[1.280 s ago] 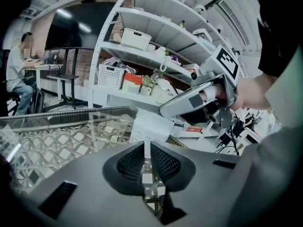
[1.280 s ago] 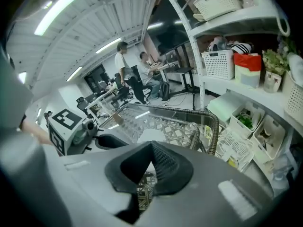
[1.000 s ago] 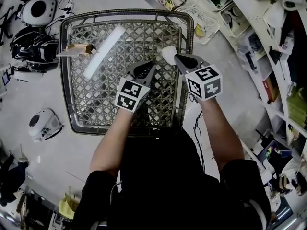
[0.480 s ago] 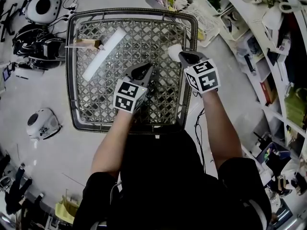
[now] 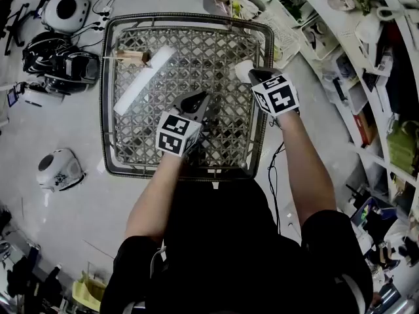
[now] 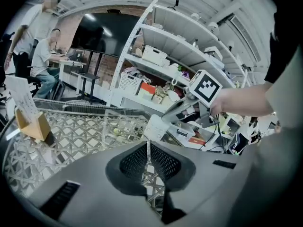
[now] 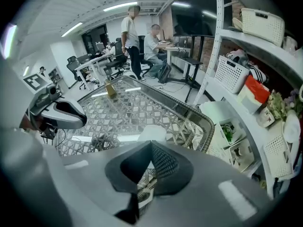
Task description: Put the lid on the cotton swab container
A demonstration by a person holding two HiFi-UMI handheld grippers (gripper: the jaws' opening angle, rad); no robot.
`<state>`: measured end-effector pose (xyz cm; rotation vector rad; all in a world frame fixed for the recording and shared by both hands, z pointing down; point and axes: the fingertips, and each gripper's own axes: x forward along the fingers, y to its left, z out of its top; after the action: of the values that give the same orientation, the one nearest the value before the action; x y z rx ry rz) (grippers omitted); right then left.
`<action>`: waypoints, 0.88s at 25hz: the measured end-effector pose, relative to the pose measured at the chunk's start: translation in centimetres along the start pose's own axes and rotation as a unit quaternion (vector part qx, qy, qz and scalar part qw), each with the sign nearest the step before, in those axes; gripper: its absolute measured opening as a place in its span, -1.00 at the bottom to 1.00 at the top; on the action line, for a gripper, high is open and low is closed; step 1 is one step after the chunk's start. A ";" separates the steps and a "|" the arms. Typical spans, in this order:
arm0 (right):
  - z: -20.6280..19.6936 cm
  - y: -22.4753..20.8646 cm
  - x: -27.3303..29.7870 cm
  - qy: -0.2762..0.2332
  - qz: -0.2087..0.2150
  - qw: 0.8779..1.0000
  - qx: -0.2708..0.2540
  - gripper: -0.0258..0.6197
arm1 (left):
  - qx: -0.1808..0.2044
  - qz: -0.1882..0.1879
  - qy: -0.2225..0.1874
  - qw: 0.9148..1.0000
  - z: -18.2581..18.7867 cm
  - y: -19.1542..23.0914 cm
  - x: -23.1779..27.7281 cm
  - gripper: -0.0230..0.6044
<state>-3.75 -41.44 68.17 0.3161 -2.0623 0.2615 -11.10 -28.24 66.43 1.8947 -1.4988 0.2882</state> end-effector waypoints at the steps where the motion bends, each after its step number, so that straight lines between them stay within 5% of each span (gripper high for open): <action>1: 0.1 0.1 0.1 0.005 0.002 1.000 0.002 -0.89 | -0.001 -0.001 -0.001 1.000 0.0 0.0 -0.3 -0.85; 10: -0.5 -0.9 -0.4 -0.041 -0.072 0.997 0.000 -0.89 | 0.012 -0.013 -0.025 1.000 3.6 -0.6 -5.4 -0.85; 12: -0.4 -1.4 -2.4 -0.075 -0.083 0.993 0.043 -0.89 | 0.019 -0.018 -0.037 0.999 5.0 -0.6 -6.7 -0.85; 16: -0.4 -0.8 -6.5 -0.126 -0.081 0.981 0.125 -0.89 | 0.019 -0.022 -0.051 0.998 6.3 -0.4 -8.7 -0.85; 22: -2.3 2.4 -11.4 -0.160 -0.060 0.975 0.146 -0.89 | 0.025 -0.031 -0.055 0.998 6.9 -2.5 -10.2 -0.85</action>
<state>2.72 -37.14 59.19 0.6980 -2.3099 0.4659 -13.56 -24.53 54.64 2.0219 -1.5138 0.1961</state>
